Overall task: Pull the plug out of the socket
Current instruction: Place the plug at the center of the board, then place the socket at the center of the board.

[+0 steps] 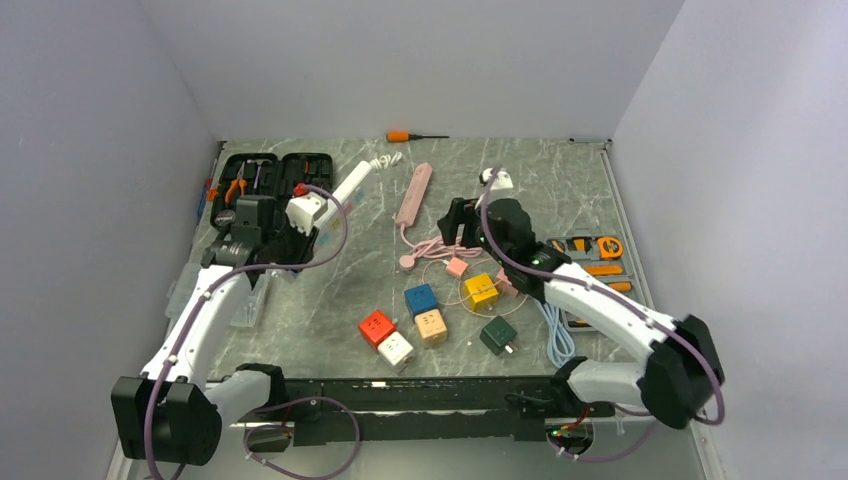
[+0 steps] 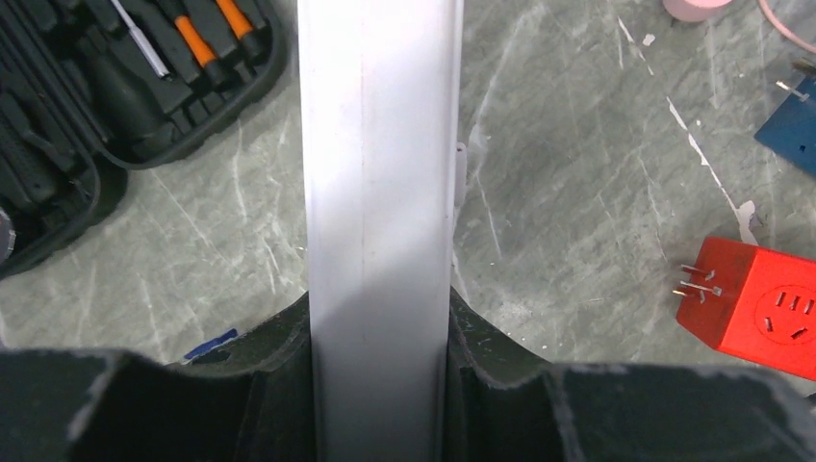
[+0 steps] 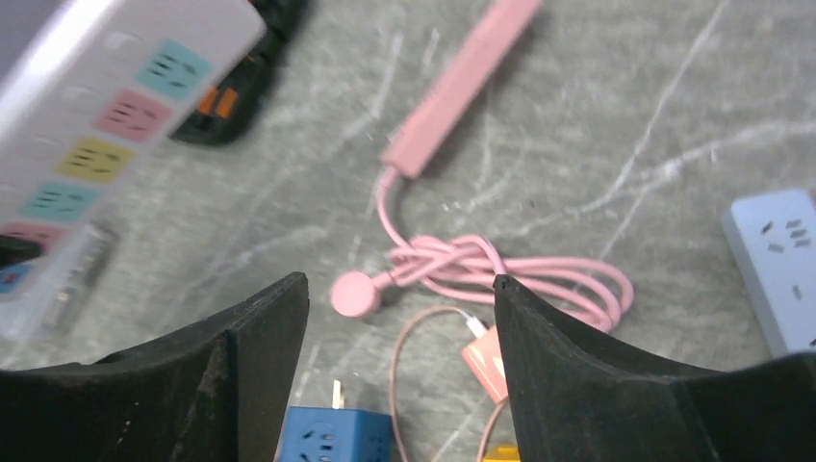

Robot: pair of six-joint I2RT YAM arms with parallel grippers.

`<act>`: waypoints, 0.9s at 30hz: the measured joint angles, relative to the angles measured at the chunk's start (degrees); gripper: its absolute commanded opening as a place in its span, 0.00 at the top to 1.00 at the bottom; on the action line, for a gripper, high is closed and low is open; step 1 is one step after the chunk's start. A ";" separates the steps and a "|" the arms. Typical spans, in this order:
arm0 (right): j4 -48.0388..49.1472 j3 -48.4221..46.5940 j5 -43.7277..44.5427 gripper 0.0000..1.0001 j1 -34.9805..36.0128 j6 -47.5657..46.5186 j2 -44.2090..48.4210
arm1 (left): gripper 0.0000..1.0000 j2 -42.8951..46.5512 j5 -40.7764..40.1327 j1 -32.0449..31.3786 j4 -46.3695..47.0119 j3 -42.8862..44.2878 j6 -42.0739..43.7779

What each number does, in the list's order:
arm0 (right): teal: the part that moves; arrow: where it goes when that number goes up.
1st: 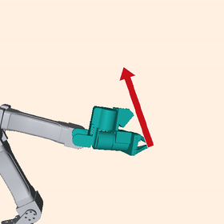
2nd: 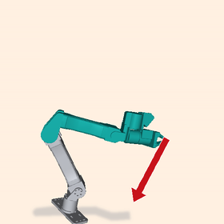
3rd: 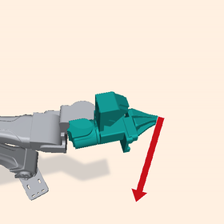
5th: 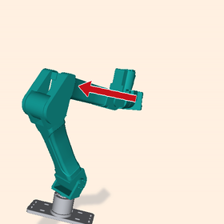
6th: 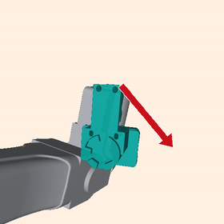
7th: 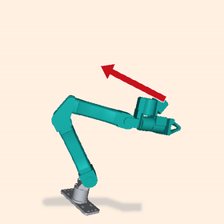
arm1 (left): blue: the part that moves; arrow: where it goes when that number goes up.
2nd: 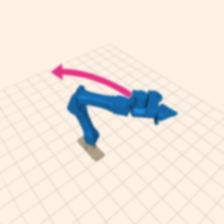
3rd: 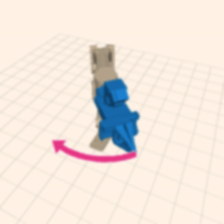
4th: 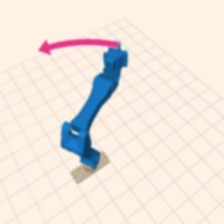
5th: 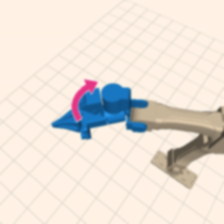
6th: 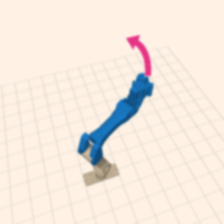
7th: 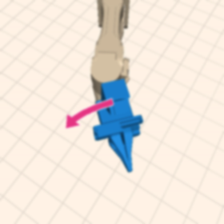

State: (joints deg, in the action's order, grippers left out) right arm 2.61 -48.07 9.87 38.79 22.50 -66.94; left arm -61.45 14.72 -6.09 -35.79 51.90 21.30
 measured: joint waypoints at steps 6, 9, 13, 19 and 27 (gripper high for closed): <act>-0.76 -0.09 -1.68 0.33 -0.92 1.40 -13.29 | 1.00 -2.75 -3.06 -0.04 2.08 -4.44 -0.04; -0.85 -0.11 -2.38 0.34 -0.02 1.68 -17.46 | 1.00 -7.21 -5.01 -0.04 2.03 -4.55 0.22; -2.08 -4.26 2.19 0.35 5.07 0.72 -22.36 | 1.00 -11.80 -5.66 -0.42 2.36 -4.55 0.61; -1.29 -10.56 4.79 0.41 8.70 0.70 -29.75 | 1.00 -15.32 -5.95 -4.33 5.20 -5.16 1.66; -3.21 -9.55 4.13 0.56 -0.35 8.41 -34.23 | 0.53 -20.46 -5.81 -6.36 8.98 -5.99 2.08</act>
State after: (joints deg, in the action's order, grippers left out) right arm -0.60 -57.63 14.00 38.44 30.92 -101.16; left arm -81.91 8.91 -12.45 -26.81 45.91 23.38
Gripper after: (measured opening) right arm 0.496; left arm 0.387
